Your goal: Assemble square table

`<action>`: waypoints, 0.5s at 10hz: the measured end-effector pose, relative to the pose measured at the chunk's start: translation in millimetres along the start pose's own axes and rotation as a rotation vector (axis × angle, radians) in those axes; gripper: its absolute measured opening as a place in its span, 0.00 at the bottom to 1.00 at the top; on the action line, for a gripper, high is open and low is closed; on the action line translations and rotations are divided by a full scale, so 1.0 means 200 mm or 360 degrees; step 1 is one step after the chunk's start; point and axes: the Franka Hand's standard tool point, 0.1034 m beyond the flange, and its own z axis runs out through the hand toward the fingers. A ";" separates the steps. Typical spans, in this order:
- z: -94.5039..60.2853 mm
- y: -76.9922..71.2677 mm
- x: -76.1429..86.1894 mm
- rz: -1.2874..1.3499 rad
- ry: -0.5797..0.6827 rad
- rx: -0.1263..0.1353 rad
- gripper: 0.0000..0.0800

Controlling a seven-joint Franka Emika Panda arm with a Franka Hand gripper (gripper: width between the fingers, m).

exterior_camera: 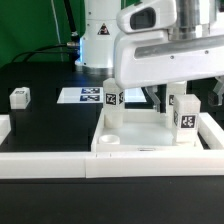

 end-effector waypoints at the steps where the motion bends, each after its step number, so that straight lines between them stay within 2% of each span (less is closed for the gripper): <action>1: 0.01 0.03 -0.02 0.0007 -0.0179 0.0009 0.81; 2: 0.01 0.06 0.02 0.0024 -0.0165 0.0007 0.81; 3: 0.01 0.05 0.02 0.0019 -0.0166 0.0008 0.81; 4: 0.01 0.05 0.02 0.0043 -0.0166 0.0008 0.74; 5: 0.01 0.05 0.02 0.0062 -0.0166 0.0007 0.74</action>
Offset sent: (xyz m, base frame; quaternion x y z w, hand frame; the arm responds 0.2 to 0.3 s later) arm 0.0000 0.0000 0.0000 0.0000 0.0000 0.0000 1.0000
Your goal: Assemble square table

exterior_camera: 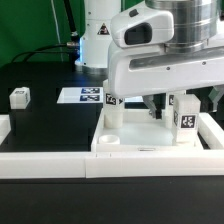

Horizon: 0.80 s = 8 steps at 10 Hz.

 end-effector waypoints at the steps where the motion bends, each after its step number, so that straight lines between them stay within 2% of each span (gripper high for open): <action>1: 0.00 0.00 0.00 0.0019 0.0000 0.0000 0.56; 2: 0.00 0.00 0.00 0.0075 0.0000 0.0000 0.37; 6: 0.00 -0.01 0.00 0.0648 -0.0001 0.0003 0.36; 8: 0.01 -0.02 0.02 0.1000 0.0039 0.0022 0.36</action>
Offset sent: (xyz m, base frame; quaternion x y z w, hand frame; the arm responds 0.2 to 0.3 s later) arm 0.0000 0.0000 0.0000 0.0000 0.0000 0.1938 0.9810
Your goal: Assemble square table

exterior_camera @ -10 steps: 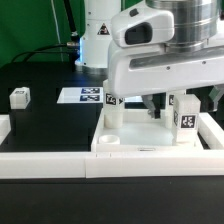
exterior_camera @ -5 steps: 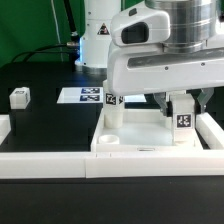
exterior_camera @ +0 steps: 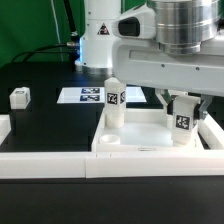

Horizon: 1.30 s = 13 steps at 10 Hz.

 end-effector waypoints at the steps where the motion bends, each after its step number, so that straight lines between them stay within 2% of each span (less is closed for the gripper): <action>1: 0.00 -0.02 0.00 0.0315 0.0006 0.0053 0.36; 3: 0.01 -0.04 -0.01 0.0674 0.0011 0.0071 0.36; 5: 0.01 -0.07 -0.04 0.1140 0.0023 0.0121 0.36; 8: 0.02 -0.07 -0.04 0.1222 0.0026 0.0133 0.36; 9: 0.02 -0.07 -0.04 0.1132 0.0033 0.0126 0.58; 10: 0.01 -0.07 -0.05 0.0921 0.0056 0.0089 0.73; 11: 0.01 -0.08 -0.05 0.0697 0.0080 0.0075 0.73; 12: 0.01 -0.08 -0.05 0.0629 0.0077 0.0075 0.80; 13: 0.01 -0.07 -0.05 0.0484 0.0080 0.0071 0.80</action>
Offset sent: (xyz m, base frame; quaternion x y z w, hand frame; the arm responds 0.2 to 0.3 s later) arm 0.0063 0.0102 -0.0026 0.0484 0.0177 0.2863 0.9568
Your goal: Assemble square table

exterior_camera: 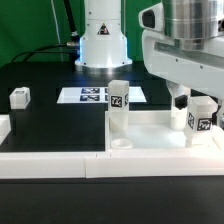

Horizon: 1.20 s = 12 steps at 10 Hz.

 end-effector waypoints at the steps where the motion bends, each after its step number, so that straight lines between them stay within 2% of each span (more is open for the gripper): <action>1: 0.00 0.00 0.00 -0.0108 0.0000 0.0000 0.81; 4: 0.00 0.00 -0.01 -0.0817 0.0044 -0.0055 0.81; 6: 0.00 -0.01 -0.01 -0.1265 0.0062 -0.0070 0.81; 9: 0.00 -0.01 -0.01 -0.1208 0.0061 -0.0067 0.78; 10: 0.00 -0.01 -0.01 -0.1154 0.0061 -0.0066 0.55; 11: 0.00 -0.01 -0.01 -0.1017 0.0061 -0.0060 0.55; 12: 0.00 -0.01 -0.01 -0.0928 0.0061 -0.0056 0.36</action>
Offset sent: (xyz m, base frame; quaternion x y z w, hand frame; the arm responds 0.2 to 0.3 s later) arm 0.0055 0.0070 0.0023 -0.0353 0.0321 -0.4111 0.9103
